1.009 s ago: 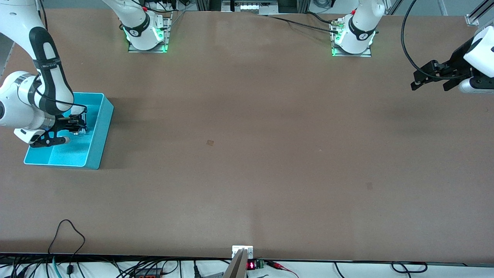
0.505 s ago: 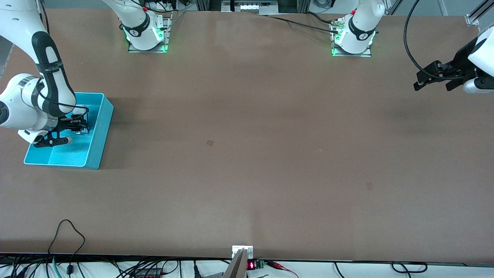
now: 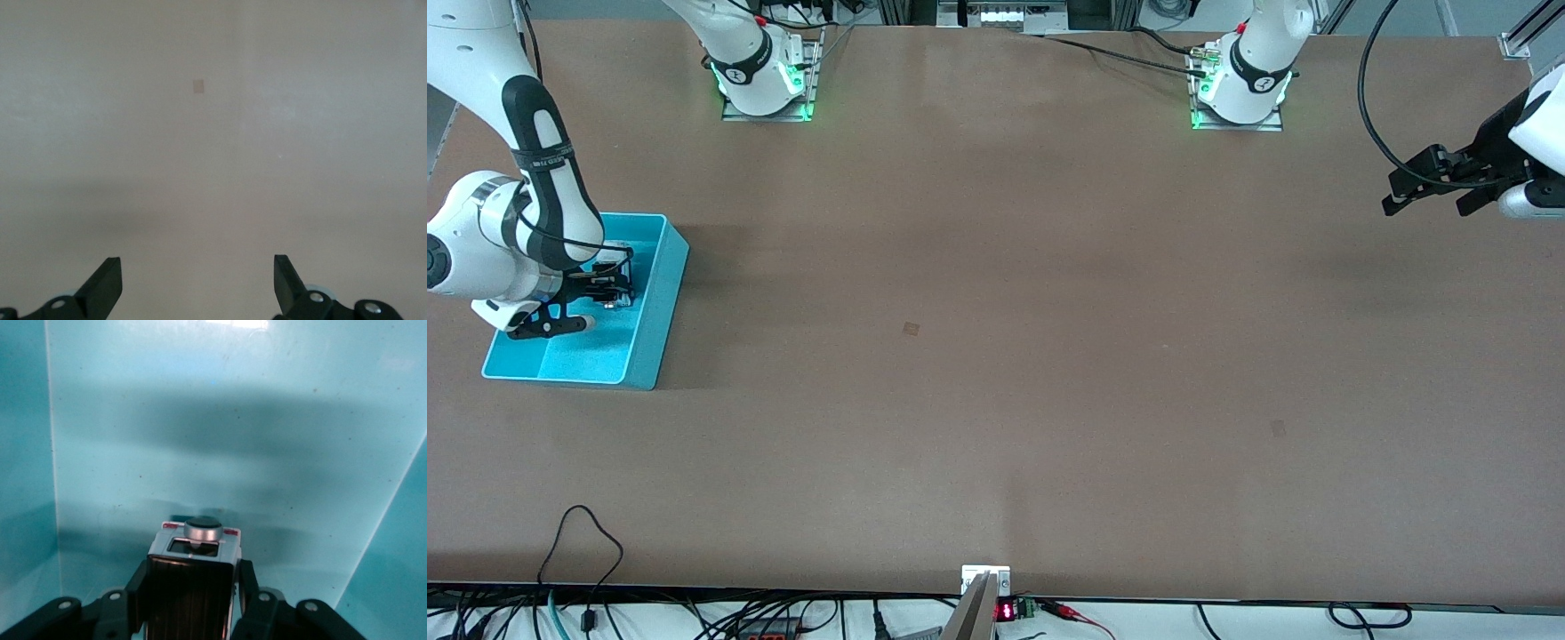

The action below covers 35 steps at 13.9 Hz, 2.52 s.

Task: Wind and store white jeep toy

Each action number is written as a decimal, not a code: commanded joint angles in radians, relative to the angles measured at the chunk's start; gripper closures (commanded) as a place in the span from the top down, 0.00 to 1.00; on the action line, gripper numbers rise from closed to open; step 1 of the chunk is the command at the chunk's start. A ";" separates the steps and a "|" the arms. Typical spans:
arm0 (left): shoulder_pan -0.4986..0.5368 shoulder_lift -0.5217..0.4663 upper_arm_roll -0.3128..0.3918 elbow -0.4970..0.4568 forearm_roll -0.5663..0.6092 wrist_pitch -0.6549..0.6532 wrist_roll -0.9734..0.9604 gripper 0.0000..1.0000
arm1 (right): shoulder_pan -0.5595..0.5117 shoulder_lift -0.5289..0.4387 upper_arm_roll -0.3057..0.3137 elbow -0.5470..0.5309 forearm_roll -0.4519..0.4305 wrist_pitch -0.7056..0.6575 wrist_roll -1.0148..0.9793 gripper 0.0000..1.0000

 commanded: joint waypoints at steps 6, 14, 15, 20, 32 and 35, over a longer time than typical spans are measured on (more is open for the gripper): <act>0.002 0.064 0.007 0.029 0.028 0.017 -0.002 1.00 | -0.012 0.002 0.012 0.006 0.037 -0.008 -0.008 1.00; 0.013 0.072 -0.003 0.043 0.028 -0.012 0.005 1.00 | -0.007 -0.081 0.046 0.201 0.032 -0.252 -0.006 1.00; 0.013 0.073 -0.003 0.043 0.028 -0.011 0.007 1.00 | -0.007 -0.090 0.054 0.224 0.028 -0.263 -0.011 1.00; 0.014 0.072 -0.005 0.044 0.031 0.005 -0.003 1.00 | -0.003 -0.152 0.123 0.380 -0.029 -0.353 -0.003 1.00; 0.017 0.072 -0.003 0.041 0.031 0.005 0.007 1.00 | 0.086 -0.379 0.255 0.496 -0.046 -0.717 0.283 1.00; 0.017 0.072 -0.003 0.040 0.031 0.003 0.007 1.00 | 0.103 -0.429 0.249 0.476 -0.050 -0.751 0.282 1.00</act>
